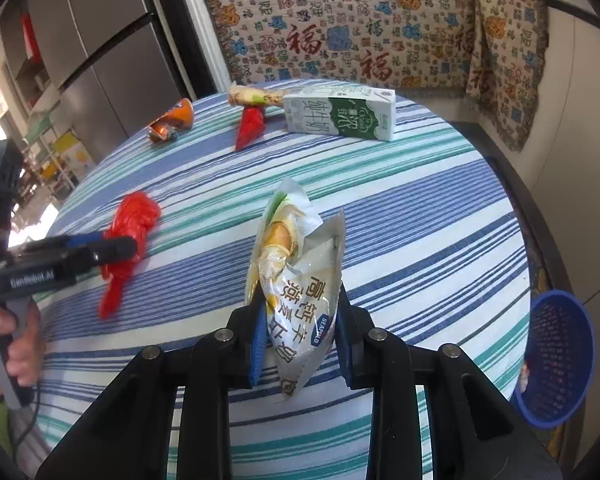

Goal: Collect trash
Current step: 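Grasp the white snack bag with the right tool while the left tool grasps the red plastic bag, then carry both bags to the blue wastebasket and open both tools to drop them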

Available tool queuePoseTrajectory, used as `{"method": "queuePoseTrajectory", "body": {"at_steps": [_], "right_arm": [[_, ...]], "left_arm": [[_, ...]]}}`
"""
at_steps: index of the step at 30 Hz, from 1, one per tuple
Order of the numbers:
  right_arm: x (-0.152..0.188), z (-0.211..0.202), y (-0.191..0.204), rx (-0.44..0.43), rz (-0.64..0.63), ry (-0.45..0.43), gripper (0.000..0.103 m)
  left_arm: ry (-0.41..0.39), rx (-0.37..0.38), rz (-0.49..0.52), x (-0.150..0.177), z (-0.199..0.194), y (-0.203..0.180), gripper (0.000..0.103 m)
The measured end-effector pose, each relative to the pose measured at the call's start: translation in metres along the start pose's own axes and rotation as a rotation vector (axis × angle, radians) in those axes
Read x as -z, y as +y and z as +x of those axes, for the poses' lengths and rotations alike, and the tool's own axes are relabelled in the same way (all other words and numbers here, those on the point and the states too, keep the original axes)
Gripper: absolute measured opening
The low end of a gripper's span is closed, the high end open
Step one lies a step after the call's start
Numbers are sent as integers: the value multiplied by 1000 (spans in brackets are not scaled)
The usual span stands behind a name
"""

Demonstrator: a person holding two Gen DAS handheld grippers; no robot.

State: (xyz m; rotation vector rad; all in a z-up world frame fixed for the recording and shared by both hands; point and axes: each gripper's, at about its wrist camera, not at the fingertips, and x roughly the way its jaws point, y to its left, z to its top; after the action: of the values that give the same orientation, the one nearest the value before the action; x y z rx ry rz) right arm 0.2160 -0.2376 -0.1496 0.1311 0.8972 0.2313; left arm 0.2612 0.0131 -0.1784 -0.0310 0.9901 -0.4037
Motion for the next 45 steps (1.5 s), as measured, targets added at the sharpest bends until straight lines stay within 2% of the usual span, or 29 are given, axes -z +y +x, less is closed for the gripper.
{"method": "queuePoseTrajectory", "body": {"at_steps": [2, 5, 6, 7, 9, 10, 11, 12, 13, 14, 15, 19, 22, 27, 32, 34, 38, 45], "right_arm": [[-2, 0, 1, -31, 8, 15, 34], [-4, 0, 2, -37, 2, 33, 36], [-6, -1, 2, -39, 2, 38, 41], [-7, -2, 3, -42, 3, 44, 50], [-11, -4, 4, -39, 0, 49, 53], [-13, -2, 5, -35, -6, 58, 51], [-14, 0, 5, -36, -9, 75, 41], [-15, 0, 5, -35, 2, 78, 27], [-15, -1, 4, -41, 14, 78, 23], [-15, -4, 4, -48, 20, 78, 21], [-13, -11, 4, -55, 27, 65, 21], [-6, -40, 3, -54, 45, 22, 20], [2, -65, -7, -62, 78, -12, 20], [20, -124, -50, -38, 168, -94, 21], [40, -179, -118, 96, 242, -147, 21], [50, -194, -149, 163, 285, -153, 21], [65, -211, -205, 245, 360, -161, 21], [76, -204, -284, 301, 442, -125, 21]], "left_arm": [[-12, -25, -7, 7, -1, 1, 63], [-5, -21, -19, 6, -3, -2, 64], [-11, -30, -19, 6, -5, -2, 64], [-16, -42, -19, 5, -7, -1, 64], [-20, -55, -28, 3, -6, 1, 64], [-16, -61, -30, 2, -4, 2, 64], [-12, -68, -28, 1, -1, 2, 64], [-15, -72, -25, 0, 0, 1, 64], [-22, -72, -17, -1, 0, 1, 59], [-34, -65, -5, 0, -2, -1, 46], [-36, -61, 2, 2, -4, -2, 40], [-70, -12, -28, 11, -22, -4, 37], [-90, 23, -22, 20, -40, -22, 36], [-108, 128, 65, 32, -66, -90, 36], [-82, 291, 174, 32, -64, -184, 36], [-50, 362, 206, 29, -51, -224, 36], [10, 425, 271, 24, -13, -295, 36], [110, 467, 285, 13, 71, -381, 36]]}}
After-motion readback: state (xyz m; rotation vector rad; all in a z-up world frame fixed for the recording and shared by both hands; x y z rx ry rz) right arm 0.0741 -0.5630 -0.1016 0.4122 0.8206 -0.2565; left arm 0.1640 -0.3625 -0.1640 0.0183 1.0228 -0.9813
